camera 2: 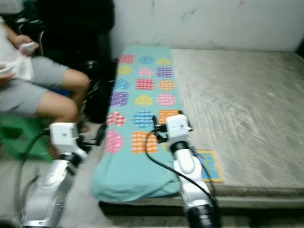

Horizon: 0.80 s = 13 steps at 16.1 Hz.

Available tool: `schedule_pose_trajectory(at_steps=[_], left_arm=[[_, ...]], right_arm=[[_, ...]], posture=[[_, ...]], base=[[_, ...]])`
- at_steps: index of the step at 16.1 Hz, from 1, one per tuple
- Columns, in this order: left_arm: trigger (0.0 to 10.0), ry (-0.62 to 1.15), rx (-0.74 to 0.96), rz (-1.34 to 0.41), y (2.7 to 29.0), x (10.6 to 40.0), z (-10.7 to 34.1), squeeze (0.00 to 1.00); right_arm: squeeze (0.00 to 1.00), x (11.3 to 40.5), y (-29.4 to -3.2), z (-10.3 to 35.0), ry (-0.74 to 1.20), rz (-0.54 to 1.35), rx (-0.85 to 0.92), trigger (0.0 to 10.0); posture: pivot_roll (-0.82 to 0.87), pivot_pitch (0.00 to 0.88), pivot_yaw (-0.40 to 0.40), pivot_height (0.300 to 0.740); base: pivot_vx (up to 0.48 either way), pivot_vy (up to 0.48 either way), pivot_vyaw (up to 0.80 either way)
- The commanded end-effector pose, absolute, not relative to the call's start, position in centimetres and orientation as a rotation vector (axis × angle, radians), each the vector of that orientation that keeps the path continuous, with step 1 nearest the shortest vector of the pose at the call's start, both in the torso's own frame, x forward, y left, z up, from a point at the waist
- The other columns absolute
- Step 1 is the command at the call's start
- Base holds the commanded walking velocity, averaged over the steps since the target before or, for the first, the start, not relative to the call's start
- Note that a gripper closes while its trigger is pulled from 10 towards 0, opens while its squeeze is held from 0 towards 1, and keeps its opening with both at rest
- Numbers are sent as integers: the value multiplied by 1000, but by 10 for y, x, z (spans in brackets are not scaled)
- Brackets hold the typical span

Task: Clean up the room

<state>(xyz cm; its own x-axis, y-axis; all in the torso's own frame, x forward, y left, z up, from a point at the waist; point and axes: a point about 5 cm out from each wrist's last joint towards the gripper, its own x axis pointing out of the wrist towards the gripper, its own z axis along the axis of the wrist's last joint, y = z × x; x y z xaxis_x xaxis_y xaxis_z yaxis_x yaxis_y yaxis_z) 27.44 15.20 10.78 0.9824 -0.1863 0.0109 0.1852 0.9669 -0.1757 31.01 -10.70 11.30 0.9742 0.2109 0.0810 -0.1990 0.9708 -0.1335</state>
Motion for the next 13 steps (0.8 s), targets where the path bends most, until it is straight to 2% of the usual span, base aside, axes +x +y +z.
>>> schedule_pose_trajectory(at_steps=[1,5,13], left_arm=[[10000,-2,-192,-223,141,276,110,0],[10000,0,-195,-221,141,276,110,0],[10000,15,-242,-172,146,277,107,0]], right_arm=[[0,310,-119,111,-90,172,-139,10000],[0,310,-120,112,-93,171,-141,10000],[0,311,-120,111,-91,173,-142,10000]], posture=[[-99,0,-18,740],[-100,0,-17,740],[-99,0,-20,740]], base=[[304,0,0],[307,0,0],[0,0,0]])
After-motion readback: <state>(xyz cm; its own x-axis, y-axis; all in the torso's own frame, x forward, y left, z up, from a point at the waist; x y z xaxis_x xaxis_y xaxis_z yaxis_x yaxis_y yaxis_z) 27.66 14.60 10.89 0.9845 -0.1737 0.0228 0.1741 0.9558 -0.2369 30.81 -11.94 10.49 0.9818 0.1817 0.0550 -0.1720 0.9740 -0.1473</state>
